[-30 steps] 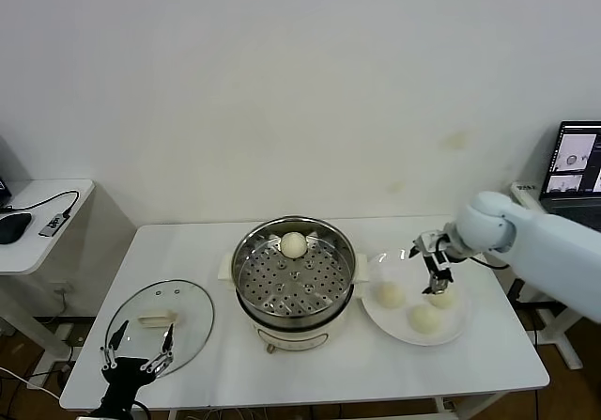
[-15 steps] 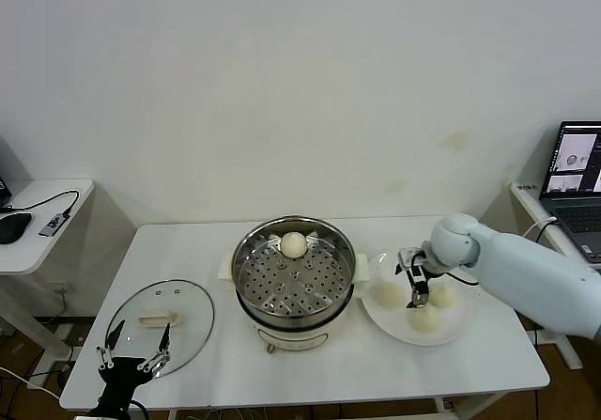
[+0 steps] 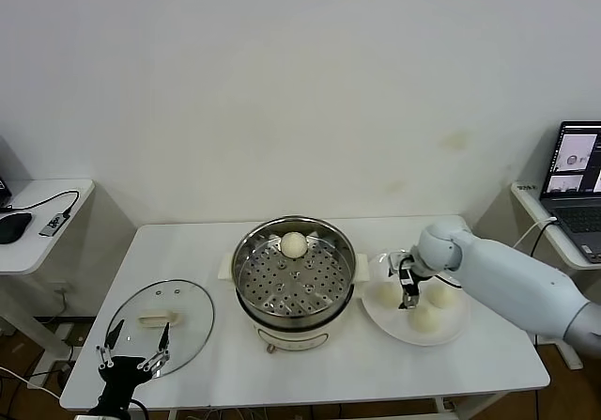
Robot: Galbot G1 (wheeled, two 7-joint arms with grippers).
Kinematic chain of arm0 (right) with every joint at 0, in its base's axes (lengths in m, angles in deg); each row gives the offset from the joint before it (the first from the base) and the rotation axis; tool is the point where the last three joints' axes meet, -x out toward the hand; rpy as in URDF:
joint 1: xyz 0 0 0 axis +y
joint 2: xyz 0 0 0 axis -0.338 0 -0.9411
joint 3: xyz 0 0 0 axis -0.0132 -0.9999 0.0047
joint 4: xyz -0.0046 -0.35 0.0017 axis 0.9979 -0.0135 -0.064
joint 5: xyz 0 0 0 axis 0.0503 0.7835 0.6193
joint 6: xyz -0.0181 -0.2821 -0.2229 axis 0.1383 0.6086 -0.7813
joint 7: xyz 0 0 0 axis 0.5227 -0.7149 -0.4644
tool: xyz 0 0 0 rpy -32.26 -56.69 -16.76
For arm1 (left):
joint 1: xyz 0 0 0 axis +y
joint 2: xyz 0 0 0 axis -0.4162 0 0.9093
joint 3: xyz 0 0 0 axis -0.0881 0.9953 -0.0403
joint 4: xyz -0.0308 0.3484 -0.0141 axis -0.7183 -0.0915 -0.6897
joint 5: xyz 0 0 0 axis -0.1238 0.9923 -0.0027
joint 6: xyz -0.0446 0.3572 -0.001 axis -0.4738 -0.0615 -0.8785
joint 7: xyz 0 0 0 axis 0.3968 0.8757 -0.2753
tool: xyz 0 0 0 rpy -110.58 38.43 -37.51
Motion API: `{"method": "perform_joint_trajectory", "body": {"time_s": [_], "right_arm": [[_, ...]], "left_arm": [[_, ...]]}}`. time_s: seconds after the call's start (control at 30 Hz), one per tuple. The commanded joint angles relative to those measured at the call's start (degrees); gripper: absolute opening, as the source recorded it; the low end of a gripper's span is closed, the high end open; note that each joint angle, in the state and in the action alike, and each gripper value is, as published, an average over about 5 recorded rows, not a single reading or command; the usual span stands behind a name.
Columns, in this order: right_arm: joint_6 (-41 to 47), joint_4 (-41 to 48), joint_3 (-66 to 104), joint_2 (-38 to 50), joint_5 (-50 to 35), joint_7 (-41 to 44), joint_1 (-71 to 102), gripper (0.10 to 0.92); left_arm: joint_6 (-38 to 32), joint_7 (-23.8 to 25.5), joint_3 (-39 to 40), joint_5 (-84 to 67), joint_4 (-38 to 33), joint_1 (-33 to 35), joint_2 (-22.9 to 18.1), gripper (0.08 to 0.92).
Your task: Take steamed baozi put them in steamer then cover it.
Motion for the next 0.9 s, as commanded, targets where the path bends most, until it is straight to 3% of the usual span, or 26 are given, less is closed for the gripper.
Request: {"method": "perform_joint_trajectory", "body": {"time_s": [0.03,0.33,0.67,0.9], "right_arm": [[-0.1,2.0,0.8,-1.5,0.9,0.0,0.9,0.749],[0.1,0.9,0.8,-0.7,0.2,0.8,-0.2,0.632],[1.4,-6.7,-2.9,6.5,-5.3,2.7,-11.0,0.618],[3.1,-13.5,-10.9,11.5,-14.1,3.7,-23.9,0.608]], "left_arm": [[0.0,0.0,0.0,0.1,0.0,0.0,0.0,0.823],[0.0,0.0,-0.1,0.2,-0.2,0.2,-0.1,0.823],[0.0,0.0,0.3,0.3,-0.4,-0.1,-0.1,0.823],[-0.1,0.0,0.7,0.1,-0.9,-0.3,0.2,0.823]]}}
